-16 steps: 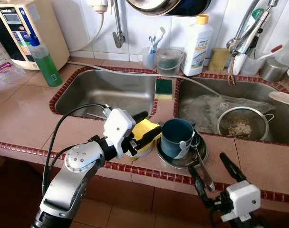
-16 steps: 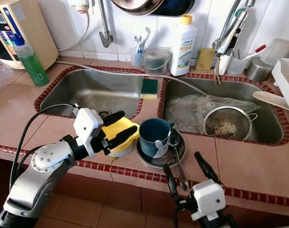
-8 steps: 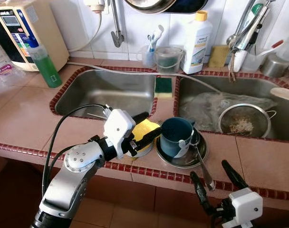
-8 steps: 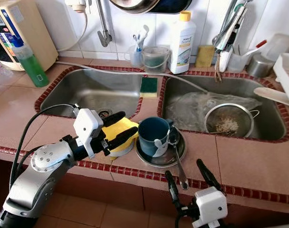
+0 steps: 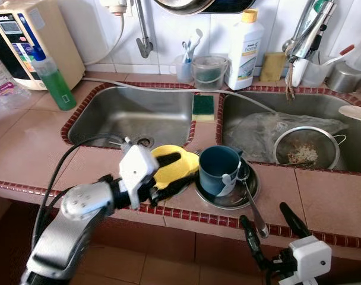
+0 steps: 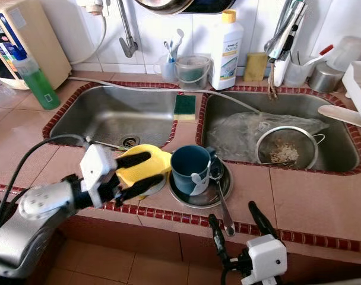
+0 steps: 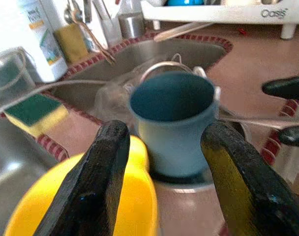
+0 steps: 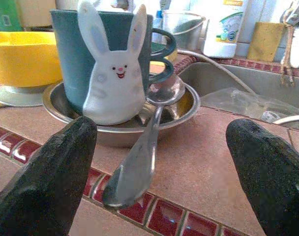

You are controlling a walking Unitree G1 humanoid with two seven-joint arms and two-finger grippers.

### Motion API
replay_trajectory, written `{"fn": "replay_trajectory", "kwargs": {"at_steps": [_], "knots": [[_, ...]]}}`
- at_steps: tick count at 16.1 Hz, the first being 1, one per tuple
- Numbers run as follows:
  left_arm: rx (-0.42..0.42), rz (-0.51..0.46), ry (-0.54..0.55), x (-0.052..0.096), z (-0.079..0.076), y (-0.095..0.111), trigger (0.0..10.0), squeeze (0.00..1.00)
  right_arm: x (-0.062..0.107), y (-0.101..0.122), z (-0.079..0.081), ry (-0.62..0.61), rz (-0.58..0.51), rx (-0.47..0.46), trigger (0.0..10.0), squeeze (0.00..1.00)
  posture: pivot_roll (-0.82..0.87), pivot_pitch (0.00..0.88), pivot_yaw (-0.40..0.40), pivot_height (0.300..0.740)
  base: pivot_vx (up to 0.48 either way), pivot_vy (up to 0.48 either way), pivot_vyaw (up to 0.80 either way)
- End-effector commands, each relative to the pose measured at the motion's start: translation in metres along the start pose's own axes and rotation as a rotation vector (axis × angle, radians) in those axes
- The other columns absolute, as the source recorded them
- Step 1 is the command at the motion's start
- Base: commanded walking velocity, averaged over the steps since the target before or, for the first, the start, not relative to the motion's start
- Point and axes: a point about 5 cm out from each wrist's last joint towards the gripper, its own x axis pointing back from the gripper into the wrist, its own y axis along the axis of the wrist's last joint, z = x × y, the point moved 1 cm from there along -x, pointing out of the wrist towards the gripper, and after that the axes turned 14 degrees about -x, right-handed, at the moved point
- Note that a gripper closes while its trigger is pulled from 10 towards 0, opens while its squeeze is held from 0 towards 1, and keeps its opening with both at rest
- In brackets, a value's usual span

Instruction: Kitchen organization

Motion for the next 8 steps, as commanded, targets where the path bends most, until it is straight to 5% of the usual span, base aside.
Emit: {"fn": "replay_trajectory", "kwargs": {"at_steps": [1, 8], "knots": [[-0.021, -0.007, -0.008, 0.006, -0.002, 0.004, 10.0, 0.0, 0.0, -0.003, -0.003, -0.023, 0.011, -0.027, 10.0, 0.0, -0.26, 0.085, 0.109, 0.74, 0.0, 0.0, 0.0], [0.0, -0.004, -0.043, 0.01, -0.019, 0.002, 10.0, 0.0, -0.003, -0.016, -0.007, -0.03, 0.066, -0.123, 10.0, 0.0, -0.24, 0.083, 0.091, 0.74, 0.0, 0.0, 0.0]]}}
